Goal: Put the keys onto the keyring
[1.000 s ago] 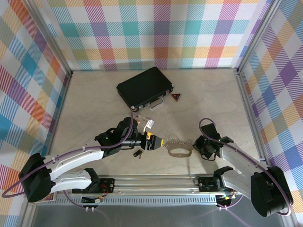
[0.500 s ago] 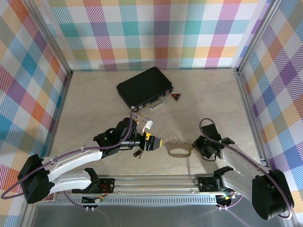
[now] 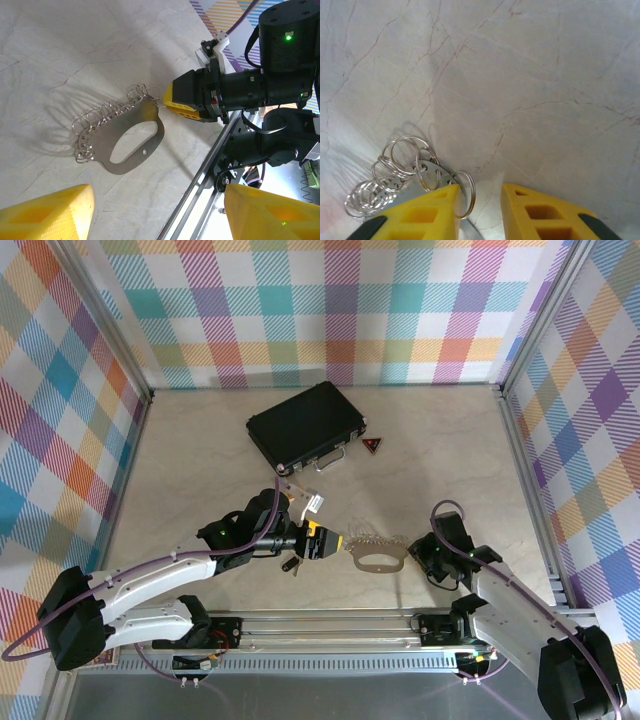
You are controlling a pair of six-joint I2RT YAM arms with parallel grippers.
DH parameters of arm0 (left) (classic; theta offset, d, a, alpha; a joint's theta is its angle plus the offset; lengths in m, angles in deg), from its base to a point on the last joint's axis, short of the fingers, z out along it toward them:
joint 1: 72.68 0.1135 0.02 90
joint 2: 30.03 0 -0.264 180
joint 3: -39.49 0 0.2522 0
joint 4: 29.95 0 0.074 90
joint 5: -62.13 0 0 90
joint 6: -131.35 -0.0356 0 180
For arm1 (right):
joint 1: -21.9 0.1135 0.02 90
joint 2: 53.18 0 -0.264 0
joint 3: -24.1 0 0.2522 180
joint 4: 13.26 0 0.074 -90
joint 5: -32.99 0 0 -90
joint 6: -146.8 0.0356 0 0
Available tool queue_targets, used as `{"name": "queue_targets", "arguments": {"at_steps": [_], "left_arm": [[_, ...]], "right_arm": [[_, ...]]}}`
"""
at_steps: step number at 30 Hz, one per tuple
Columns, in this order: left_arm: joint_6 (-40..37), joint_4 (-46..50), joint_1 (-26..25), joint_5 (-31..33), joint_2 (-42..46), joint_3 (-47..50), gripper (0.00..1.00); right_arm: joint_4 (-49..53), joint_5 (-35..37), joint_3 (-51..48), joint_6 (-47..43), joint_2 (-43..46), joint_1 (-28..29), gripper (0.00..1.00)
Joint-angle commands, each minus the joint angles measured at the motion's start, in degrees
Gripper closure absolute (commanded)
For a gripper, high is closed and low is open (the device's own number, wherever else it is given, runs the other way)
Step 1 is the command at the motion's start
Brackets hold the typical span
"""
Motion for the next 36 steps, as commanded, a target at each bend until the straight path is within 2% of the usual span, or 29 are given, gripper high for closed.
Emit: {"name": "queue_targets", "arguments": {"at_steps": [1,5,15,23,36], "left_arm": [[-0.5,-0.1,0.6,0.1,1.1,-0.4,0.31],[-0.4,0.0,0.7,0.3,1.3,-0.2,0.31],[-0.5,-0.1,0.6,0.5,1.4,0.0,0.30],[-0.4,-0.5,0.7,0.5,1.1,0.0,0.30],[-0.6,-0.2,0.7,0.6,0.8,-0.3,0.30]], "right_arm": [[-0.8,-2.1,-2.1,3.4,-0.2,-0.1,0.68],[-1.2,-2.1,-2.1,4.4,0.2,-0.1,0.67],[-2.7,-1.8,-3.7,6.7,0.6,-0.1,0.76],[-4.3,-2.2,-3.5,7.2,-0.5,-0.1,0.70],[-5.0,-2.1,-3.5,8.0,-1.2,-0.1,0.80]]}}
